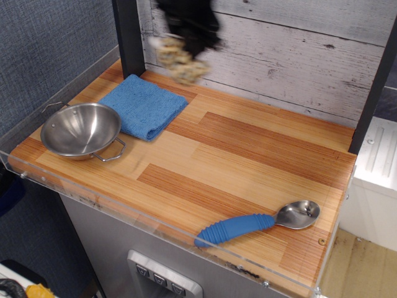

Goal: Pick up the brown package and place it in the pot

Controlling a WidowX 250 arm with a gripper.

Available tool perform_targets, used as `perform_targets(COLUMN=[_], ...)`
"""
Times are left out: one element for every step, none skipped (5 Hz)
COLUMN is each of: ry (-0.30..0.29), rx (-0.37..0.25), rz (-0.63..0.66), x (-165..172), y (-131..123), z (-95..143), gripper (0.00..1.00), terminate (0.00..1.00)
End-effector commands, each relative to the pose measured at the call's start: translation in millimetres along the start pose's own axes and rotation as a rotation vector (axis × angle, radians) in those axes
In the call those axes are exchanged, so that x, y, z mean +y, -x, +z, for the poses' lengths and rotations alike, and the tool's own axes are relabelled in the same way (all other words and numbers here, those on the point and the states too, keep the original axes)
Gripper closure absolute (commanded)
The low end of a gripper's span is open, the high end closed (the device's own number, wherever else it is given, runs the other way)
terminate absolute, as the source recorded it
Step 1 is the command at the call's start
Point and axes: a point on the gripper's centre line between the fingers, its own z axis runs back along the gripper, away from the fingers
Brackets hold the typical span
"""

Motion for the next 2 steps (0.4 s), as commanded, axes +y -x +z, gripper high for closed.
perform_targets(ry=[-0.094, -0.093], rx=[0.023, 0.073], rz=[0.141, 0.193], x=[20.2, 22.2], y=[70.3, 101.7], z=[33.8, 28.5], gripper=[1.0, 1.0], terminate=[0.0, 0.0])
